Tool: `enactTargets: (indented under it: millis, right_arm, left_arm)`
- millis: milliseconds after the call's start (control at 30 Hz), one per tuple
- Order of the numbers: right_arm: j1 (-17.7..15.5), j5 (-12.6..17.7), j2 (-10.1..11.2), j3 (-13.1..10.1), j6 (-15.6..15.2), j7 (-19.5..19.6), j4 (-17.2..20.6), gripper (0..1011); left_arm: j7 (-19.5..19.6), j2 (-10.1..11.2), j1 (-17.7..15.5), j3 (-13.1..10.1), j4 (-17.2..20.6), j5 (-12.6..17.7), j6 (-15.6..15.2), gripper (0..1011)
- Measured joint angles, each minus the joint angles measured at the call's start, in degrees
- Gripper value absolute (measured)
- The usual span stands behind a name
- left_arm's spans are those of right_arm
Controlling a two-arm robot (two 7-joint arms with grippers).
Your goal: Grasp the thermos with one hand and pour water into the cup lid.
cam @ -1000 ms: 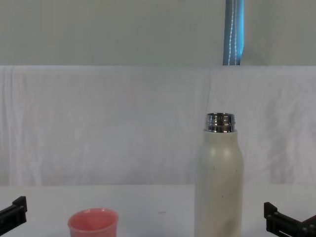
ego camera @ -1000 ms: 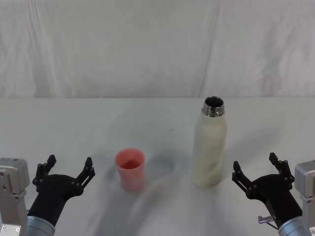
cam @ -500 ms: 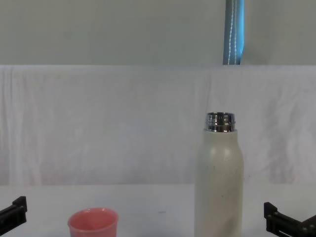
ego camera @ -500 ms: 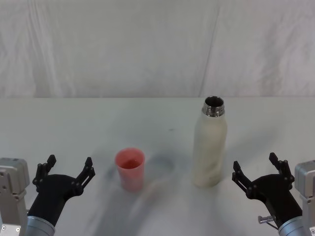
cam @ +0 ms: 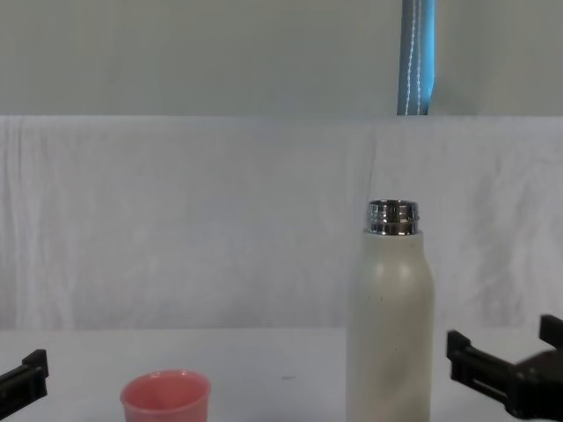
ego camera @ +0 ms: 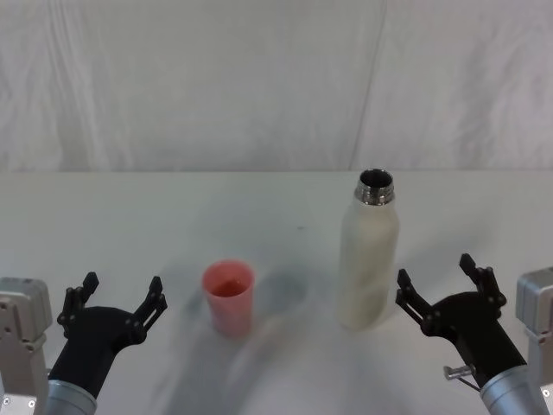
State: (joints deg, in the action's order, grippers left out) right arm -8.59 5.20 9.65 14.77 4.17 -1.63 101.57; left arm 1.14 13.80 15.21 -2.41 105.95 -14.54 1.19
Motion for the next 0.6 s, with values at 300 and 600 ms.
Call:
enactTargets:
  millis: [300, 600]
  right_arm:
    - [3.33, 0.95, -0.90, -0.26, -1.50, -4.59, -0.82, 1001]
    - [6.47, 1.77, -0.13, -0.50, -2.97, -9.06, -2.06, 1001]
  left_arm:
    - [0.00, 0.00, 0.00, 0.00, 0.00, 0.00, 0.00, 1001]
    - [0.00, 0.00, 0.00, 0.00, 0.00, 0.00, 0.00, 1001]
